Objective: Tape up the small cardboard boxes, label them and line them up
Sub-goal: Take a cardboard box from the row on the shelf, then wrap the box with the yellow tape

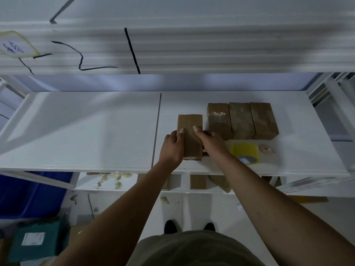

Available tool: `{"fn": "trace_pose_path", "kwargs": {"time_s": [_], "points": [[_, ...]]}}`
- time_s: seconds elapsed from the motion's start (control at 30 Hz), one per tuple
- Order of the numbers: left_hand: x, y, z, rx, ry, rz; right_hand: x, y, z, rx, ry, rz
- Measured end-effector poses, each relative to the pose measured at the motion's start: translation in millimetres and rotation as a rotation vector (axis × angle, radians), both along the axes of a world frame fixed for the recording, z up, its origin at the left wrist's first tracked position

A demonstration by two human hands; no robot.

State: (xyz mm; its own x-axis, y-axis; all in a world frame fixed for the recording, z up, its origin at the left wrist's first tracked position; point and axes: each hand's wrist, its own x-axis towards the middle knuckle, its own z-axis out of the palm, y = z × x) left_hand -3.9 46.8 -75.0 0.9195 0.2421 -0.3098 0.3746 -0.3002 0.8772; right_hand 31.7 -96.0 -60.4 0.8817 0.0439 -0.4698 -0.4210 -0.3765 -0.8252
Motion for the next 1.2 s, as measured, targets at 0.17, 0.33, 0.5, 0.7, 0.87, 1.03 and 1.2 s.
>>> {"fn": "trace_pose_path", "kwargs": {"time_s": [0.17, 0.33, 0.5, 0.7, 0.87, 1.03, 1.2], "points": [[8, -6, -11, 0.171, 0.067, 0.027, -12, 13, -19, -0.036, -0.105, 0.025], [9, -11, -23, 0.422, 0.133, 0.006, -12, 18, -32, -0.156, -0.141, 0.040], [10, -12, -33, 0.487, 0.174, 0.009, -13, 17, -38, -0.182, -0.151, 0.048], [11, -7, -39, 0.492, 0.146, 0.026, -9, 14, -34, -0.183, -0.124, 0.043], [15, -10, -25, 0.564, -0.043, 0.120, -6, -2, -22, -0.161, -0.175, 0.006], [18, -36, -9, 0.538, -0.412, -0.111, -2, -37, -11, -0.100, -0.278, -0.082], [25, -75, -11, 0.442, -0.363, -0.439, -1, -72, 7, -0.145, -0.409, -0.113]]}}
